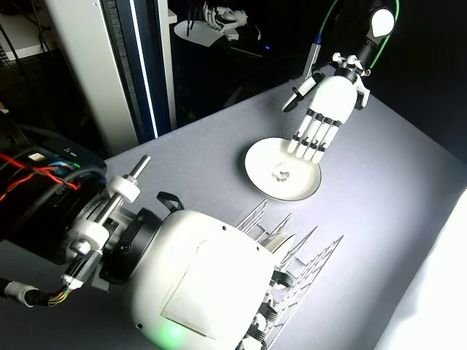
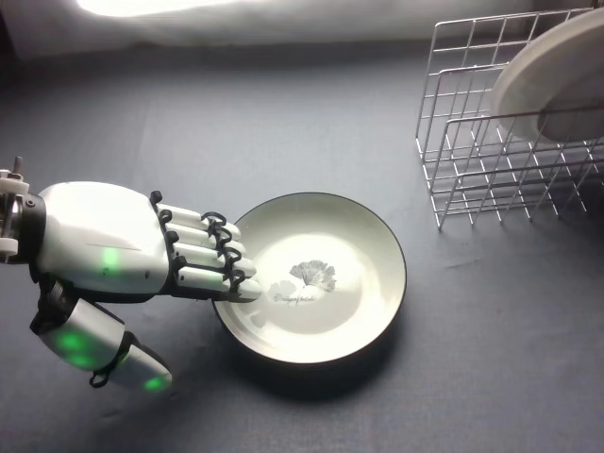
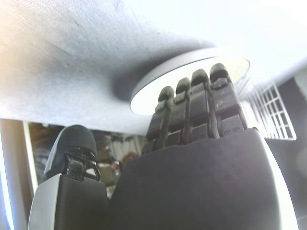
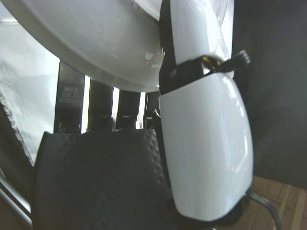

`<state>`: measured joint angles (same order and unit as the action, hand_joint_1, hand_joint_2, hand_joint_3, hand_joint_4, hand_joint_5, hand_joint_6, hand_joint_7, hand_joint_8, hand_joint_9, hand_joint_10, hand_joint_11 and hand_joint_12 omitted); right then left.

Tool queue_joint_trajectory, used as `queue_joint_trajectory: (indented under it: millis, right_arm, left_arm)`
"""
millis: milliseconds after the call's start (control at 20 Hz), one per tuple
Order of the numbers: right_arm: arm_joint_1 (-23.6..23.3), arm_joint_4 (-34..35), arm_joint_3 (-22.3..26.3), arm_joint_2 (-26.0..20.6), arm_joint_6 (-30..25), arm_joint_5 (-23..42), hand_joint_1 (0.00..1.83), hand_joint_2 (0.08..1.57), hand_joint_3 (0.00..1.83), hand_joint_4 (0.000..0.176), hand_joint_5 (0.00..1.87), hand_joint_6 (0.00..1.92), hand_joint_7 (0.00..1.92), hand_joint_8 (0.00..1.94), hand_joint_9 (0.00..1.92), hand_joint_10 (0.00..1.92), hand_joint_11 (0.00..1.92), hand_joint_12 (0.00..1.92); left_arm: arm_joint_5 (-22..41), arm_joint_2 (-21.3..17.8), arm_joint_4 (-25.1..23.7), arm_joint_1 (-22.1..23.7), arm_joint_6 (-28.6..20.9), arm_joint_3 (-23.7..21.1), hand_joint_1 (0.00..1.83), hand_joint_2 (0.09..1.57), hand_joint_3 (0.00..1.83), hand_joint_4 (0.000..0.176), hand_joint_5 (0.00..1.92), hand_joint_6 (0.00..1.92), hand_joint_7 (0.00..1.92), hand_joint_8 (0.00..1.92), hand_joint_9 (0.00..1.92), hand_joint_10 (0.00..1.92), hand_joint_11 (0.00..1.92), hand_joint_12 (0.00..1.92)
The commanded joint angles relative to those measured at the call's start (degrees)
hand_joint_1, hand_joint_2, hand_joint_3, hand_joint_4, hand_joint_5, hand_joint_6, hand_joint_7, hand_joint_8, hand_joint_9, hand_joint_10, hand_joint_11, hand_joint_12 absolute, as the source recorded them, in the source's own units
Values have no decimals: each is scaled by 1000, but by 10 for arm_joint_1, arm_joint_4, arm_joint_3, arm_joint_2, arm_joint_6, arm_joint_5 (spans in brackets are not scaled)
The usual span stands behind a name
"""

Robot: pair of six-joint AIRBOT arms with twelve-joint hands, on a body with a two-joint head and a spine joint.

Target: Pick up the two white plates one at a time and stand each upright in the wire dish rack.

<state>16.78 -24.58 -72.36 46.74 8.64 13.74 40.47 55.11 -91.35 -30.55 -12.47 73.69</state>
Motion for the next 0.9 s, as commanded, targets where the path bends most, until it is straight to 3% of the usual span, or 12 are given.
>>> queue_joint_trajectory:
  millis: [0, 100, 150, 200, 250, 300, 350, 400, 450, 700, 800, 850]
  right_arm:
    - [0, 8, -3, -6, -2, 67, 1377, 1097, 1, 0, 920, 1057, 1064, 765, 950, 1129, 791, 1102]
    - [15, 7, -3, -7, -2, 74, 1374, 1111, 2, 0, 895, 1110, 1032, 835, 918, 1154, 776, 1106]
    - [23, 5, -3, -7, -2, 79, 1245, 1136, 1, 0, 868, 1183, 1010, 909, 925, 651, 736, 1024]
    - [25, 4, -3, -7, -2, 82, 1245, 1136, 1, 0, 868, 1183, 1010, 909, 925, 651, 736, 1024]
    - [27, 4, -3, -8, -2, 84, 1208, 1155, 3, 0, 810, 1256, 997, 951, 1008, 195, 716, 893]
    - [28, 3, -3, -8, -2, 85, 1151, 1174, 0, 0, 846, 1176, 909, 412, 970, 106, 658, 871]
    - [28, 2, -3, -8, -2, 85, 1216, 1118, 0, 0, 740, 489, 875, 170, 902, 46, 582, 859]
    - [28, 1, -3, -8, -2, 85, 1216, 1118, 0, 0, 740, 489, 875, 170, 902, 46, 582, 859]
    - [28, 1, -3, -8, -2, 92, 1224, 1086, 0, 0, 728, 58, 815, 13, 807, 2, 476, 876]
    - [16, 1, 3, -8, -2, 111, 1107, 1047, 0, 0, 457, 0, 478, 0, 461, 0, 29, 1078]
    - [6, 1, 8, -8, -2, 113, 1048, 1000, 0, 0, 281, 0, 309, 0, 292, 0, 0, 800]
    - [-2, 1, 13, -9, -2, 113, 1048, 1000, 0, 0, 281, 0, 309, 0, 292, 0, 0, 800]
  left_arm:
    - [13, -1, 28, 0, -1, 1, 0, 1239, 0, 0, 0, 0, 0, 0, 0, 0, 0, 0]
    - [11, 0, 28, -2, -1, 1, 0, 1237, 0, 0, 0, 0, 0, 0, 0, 0, 0, 0]
    - [11, 0, 27, -3, -1, 1, 0, 1234, 0, 0, 0, 0, 0, 0, 0, 0, 0, 0]
    - [11, 0, 27, -4, -1, 1, 0, 1234, 0, 0, 0, 0, 0, 0, 0, 0, 0, 0]
    - [10, 0, 27, -5, -1, 1, 0, 1232, 0, 0, 0, 0, 0, 0, 0, 0, 0, 0]
    - [9, 0, 25, -7, -1, 2, 0, 1238, 0, 0, 0, 0, 0, 0, 0, 0, 0, 0]
    - [9, 1, 25, -9, -1, 2, 0, 1235, 0, 0, 0, 0, 0, 0, 0, 0, 0, 0]
    - [8, 1, 25, -10, -1, 2, 0, 1235, 0, 0, 0, 0, 0, 0, 0, 0, 0, 0]
    - [8, 1, 25, -11, -1, 3, 0, 1238, 0, 0, 0, 0, 0, 0, 0, 0, 0, 0]
    - [8, 3, 24, -15, -1, 4, 0, 1242, 2, 0, 0, 0, 0, 0, 0, 0, 0, 0]
    - [8, 3, 24, -16, -1, 4, 0, 1246, 3, 0, 0, 0, 0, 0, 0, 0, 0, 0]
    - [8, 3, 24, -16, -1, 4, 0, 1246, 3, 0, 0, 0, 0, 0, 0, 0, 0, 0]
